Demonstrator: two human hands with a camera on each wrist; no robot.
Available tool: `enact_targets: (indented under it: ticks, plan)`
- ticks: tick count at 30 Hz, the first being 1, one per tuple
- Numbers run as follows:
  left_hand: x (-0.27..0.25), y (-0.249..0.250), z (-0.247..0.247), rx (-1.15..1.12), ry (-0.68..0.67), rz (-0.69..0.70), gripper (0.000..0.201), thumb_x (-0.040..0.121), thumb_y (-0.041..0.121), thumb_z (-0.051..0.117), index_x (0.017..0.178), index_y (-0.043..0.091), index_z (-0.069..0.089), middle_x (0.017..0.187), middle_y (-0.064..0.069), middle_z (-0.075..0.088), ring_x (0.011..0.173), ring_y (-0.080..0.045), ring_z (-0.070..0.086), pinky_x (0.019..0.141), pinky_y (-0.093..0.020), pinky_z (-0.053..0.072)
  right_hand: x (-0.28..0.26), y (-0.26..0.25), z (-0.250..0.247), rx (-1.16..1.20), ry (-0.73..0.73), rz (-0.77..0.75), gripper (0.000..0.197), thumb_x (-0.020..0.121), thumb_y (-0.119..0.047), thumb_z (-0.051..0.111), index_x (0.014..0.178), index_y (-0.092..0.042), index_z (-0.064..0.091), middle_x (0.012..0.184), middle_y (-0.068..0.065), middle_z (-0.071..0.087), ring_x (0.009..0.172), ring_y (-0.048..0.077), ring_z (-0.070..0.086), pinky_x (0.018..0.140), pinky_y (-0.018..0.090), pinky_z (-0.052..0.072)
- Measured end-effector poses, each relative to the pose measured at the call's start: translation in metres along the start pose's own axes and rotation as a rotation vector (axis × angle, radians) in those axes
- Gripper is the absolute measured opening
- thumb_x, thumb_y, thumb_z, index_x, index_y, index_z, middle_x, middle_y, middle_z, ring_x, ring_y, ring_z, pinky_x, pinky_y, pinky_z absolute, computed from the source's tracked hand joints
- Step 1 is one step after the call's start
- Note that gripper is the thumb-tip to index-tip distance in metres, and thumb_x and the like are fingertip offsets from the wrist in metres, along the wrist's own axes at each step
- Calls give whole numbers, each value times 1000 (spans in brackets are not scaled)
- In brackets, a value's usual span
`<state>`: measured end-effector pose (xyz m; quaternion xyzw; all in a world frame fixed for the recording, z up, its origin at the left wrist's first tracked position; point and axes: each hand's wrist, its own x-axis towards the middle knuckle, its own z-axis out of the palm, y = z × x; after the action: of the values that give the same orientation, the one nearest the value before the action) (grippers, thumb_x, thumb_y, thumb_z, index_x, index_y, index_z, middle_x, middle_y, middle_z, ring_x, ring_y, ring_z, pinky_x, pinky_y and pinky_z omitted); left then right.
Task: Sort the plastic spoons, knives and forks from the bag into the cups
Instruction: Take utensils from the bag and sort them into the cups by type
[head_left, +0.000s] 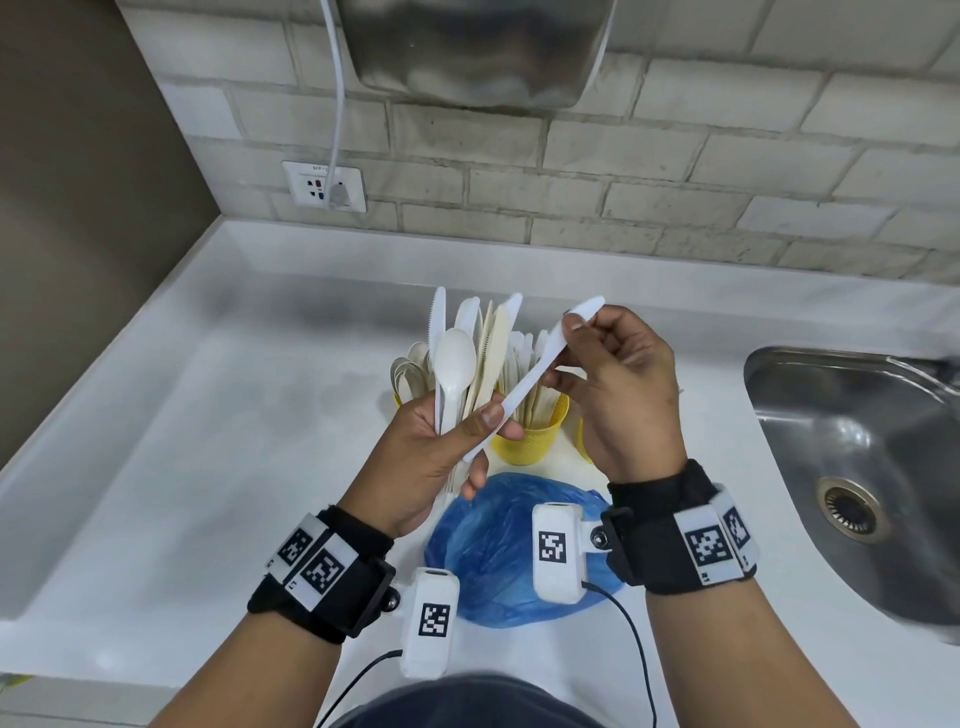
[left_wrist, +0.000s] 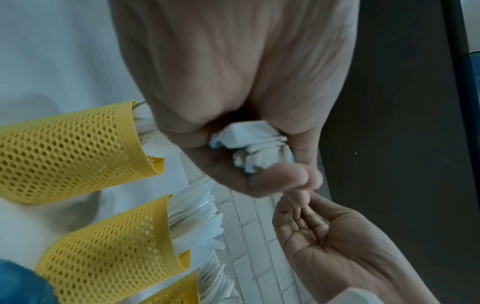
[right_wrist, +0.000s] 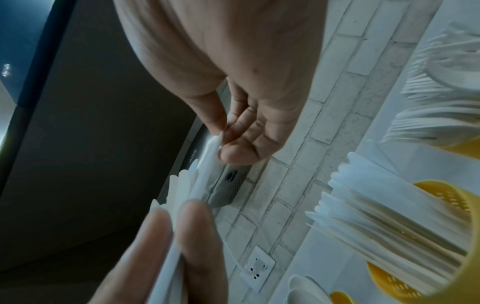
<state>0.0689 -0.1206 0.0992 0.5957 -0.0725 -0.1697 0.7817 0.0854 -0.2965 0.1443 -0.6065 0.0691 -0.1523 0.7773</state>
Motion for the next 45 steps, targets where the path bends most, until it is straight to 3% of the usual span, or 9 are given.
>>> enact_targets:
  ticks: [4, 7, 10, 12, 15, 18, 28, 35, 45]
  plan:
    - [-1, 0, 1, 5, -21, -17, 27, 94, 31, 62, 110, 10, 68, 94, -12, 75, 46, -15, 53, 43, -24, 46, 8, -9, -7, 133, 197, -14, 5, 107, -9, 51, 101, -9, 52, 77, 7, 55, 60, 26, 63, 59, 37, 57]
    - [-3, -1, 1, 12, -47, -19, 26, 95, 31, 60, 108, 10, 68, 94, -13, 74, 45, -14, 52, 43, -25, 46, 12, -15, -14, -13, 293, -183, 5, 108, -15, 44, 104, -16, 45, 86, 9, 50, 50, 23, 60, 52, 35, 51]
    - [-3, 0, 2, 17, -61, -28, 26, 94, 32, 60, 107, 11, 69, 92, -12, 74, 43, -14, 52, 43, -24, 45, 10, -16, -14, -125, 239, -264, 15, 105, -18, 48, 119, -22, 46, 90, 13, 42, 47, 18, 47, 49, 29, 42]
    - [-4, 1, 4, 16, -74, -32, 27, 93, 32, 60, 107, 11, 69, 90, -11, 74, 43, -14, 52, 43, -24, 45, 7, -15, -10, -104, 114, -220, 20, 101, -23, 55, 121, -22, 53, 80, 9, 40, 48, 14, 38, 47, 25, 36]
    - [-4, 2, 6, 15, -84, -35, 28, 93, 33, 60, 108, 10, 68, 89, -11, 74, 43, -14, 51, 43, -24, 45, 1, -11, -5, -122, -76, -118, 14, 98, -26, 63, 102, -13, 67, 59, -10, 44, 46, 10, 35, 50, 24, 32]
    - [-5, 2, 7, 20, -90, -36, 28, 93, 33, 60, 109, 12, 69, 89, -11, 74, 43, -15, 51, 43, -25, 46, -3, -8, -3, -235, -157, -145, 5, 97, -16, 70, 92, -17, 72, 63, -15, 57, 52, 4, 46, 57, 25, 38]
    - [-8, 3, 3, 47, -76, -46, 28, 92, 34, 63, 108, 12, 71, 89, -11, 74, 46, -16, 53, 43, -24, 44, 2, -15, -3, -31, -66, -47, 14, 101, -4, 61, 88, -8, 64, 50, -7, 40, 42, 11, 31, 47, 21, 32]
    - [-7, 4, 4, 61, -96, -46, 32, 90, 36, 64, 108, 10, 69, 89, -10, 75, 46, -16, 54, 44, -25, 47, 1, -13, -5, -180, -149, -55, 14, 98, -9, 68, 84, -13, 66, 53, -5, 44, 44, 15, 33, 47, 25, 32]
    - [-9, 7, 3, 90, -71, -36, 31, 92, 38, 61, 107, 14, 73, 91, -11, 76, 47, -15, 55, 45, -25, 47, 7, -19, -9, 233, -13, 98, 13, 104, -8, 52, 91, -12, 51, 70, 5, 31, 54, 16, 21, 49, 28, 19]
